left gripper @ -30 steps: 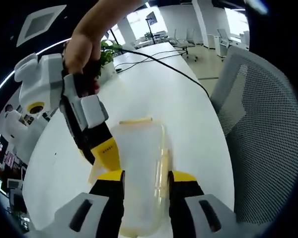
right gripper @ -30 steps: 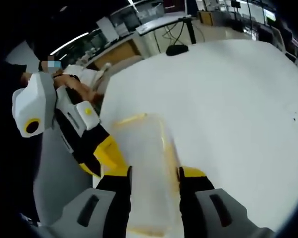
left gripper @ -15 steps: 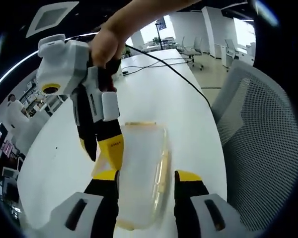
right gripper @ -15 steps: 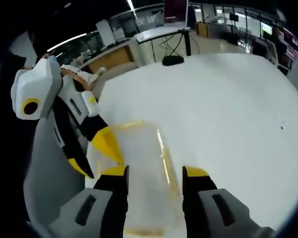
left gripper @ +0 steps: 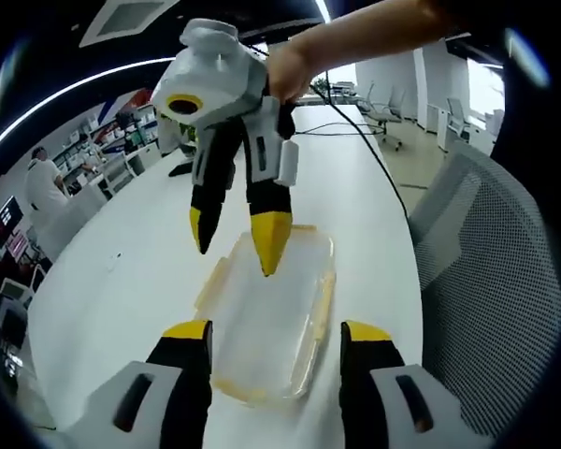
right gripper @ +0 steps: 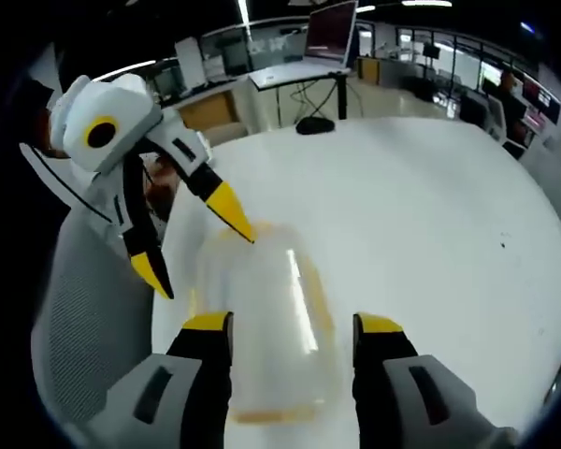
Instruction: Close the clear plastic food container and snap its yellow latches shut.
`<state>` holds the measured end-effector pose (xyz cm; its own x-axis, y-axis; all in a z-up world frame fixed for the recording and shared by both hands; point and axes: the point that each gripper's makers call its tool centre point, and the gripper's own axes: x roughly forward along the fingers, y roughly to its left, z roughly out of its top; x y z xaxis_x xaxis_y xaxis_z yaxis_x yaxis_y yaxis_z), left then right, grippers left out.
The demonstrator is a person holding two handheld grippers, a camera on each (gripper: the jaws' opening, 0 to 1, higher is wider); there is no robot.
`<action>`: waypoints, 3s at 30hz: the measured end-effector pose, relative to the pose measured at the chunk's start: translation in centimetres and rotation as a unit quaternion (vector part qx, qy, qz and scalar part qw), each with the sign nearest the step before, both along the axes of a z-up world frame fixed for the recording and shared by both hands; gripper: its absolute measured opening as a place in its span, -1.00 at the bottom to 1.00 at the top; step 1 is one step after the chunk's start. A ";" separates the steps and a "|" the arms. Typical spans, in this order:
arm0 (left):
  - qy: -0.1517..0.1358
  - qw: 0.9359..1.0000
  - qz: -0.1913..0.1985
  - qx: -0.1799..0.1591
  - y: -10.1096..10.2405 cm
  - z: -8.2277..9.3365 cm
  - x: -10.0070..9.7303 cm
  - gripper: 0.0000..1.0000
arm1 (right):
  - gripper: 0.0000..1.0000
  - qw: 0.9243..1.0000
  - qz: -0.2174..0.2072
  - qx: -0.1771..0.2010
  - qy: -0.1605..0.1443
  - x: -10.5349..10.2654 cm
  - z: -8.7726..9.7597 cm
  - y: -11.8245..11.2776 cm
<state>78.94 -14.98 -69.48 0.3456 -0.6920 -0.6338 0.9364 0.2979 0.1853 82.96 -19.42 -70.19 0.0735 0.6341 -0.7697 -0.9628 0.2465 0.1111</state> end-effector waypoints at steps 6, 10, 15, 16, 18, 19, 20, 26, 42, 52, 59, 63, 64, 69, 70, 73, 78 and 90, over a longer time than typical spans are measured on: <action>0.014 1.000 0.019 -0.004 0.8 -0.2 0.4 0.12 | 0.04 1.000 -0.011 0.001 -0.012 -0.9 0.2 -1.0; 0.022 0.999 0.028 -0.006 1.3 -0.5 0.4 0.15 | 0.05 1.000 -0.020 0.005 -0.020 -1.5 0.2 -1.5; 0.024 0.999 0.040 -0.005 1.9 -0.9 0.5 0.15 | 0.06 0.999 -0.040 0.010 -0.031 -2.3 0.1 -2.3; 0.025 0.999 0.041 -0.005 1.9 -0.9 0.5 0.15 | 0.06 0.998 -0.042 0.007 -0.034 -2.5 0.0 -2.5; 0.026 0.999 0.044 -0.005 2.0 -1.1 0.5 0.15 | 0.06 0.998 -0.043 0.001 -0.048 -2.7 -0.4 -2.9; 0.026 0.999 0.045 -0.005 2.0 -1.2 0.5 0.15 | 0.06 0.998 -0.049 0.004 -0.049 -2.8 -0.5 -3.0; 0.025 0.999 0.046 -0.004 2.0 -1.2 0.5 0.15 | 0.07 0.997 -0.057 0.008 -0.049 -2.9 -0.5 -3.1; 0.025 0.998 0.057 -0.002 2.4 -1.9 0.3 0.15 | 0.08 0.995 -0.085 0.017 -0.053 -3.7 -0.9 -3.9; 0.036 0.993 0.107 -0.013 3.1 -3.0 0.7 0.11 | 0.09 0.982 -0.164 0.038 -0.082 -4.5 -1.8 -5.1; 0.043 0.992 0.115 -0.011 3.2 -3.7 0.7 0.02 | 0.03 0.980 -0.176 0.037 -0.083 -4.6 -2.6 -4.8; 0.046 0.992 0.119 -0.010 3.2 -3.8 1.1 0.01 | 0.03 0.980 -0.173 0.024 -0.090 -4.3 -2.9 -4.8; 0.046 0.992 0.120 -0.009 3.2 -3.8 1.7 0.01 | 0.03 0.980 -0.174 0.023 -0.092 -3.7 -2.8 -4.8; 0.047 0.992 0.120 -0.008 3.3 -3.7 1.8 0.01 | 0.03 0.980 -0.174 0.022 -0.093 -3.6 -2.8 -4.8; 0.047 0.992 0.120 -0.006 3.3 -3.7 2.6 0.01 | 0.03 0.980 -0.174 0.022 -0.093 -2.7 -2.8 -4.7; 0.047 0.992 0.120 -0.005 3.3 -3.7 2.8 0.01 | 0.03 0.980 -0.174 0.022 -0.093 -2.6 -2.8 -4.7; 0.047 0.992 0.120 -0.004 3.3 -3.7 3.5 0.01 | 0.03 0.980 -0.174 0.021 -0.093 -2.0 -2.7 -4.7; 0.046 0.992 0.120 0.004 3.3 -3.7 4.4 0.01 | 0.03 0.980 -0.174 0.020 -0.092 -0.9 -2.7 -4.7; 0.047 0.992 0.120 0.013 3.3 -3.7 6.4 0.00 | 0.03 0.981 -0.170 0.013 -0.090 1.0 -2.7 -4.8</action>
<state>85.29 -11.69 -73.16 0.4369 -0.5800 -0.6876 0.8525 0.5108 0.1109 84.00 -24.18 -72.90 0.4182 0.5682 -0.7087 -0.8296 0.5568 -0.0432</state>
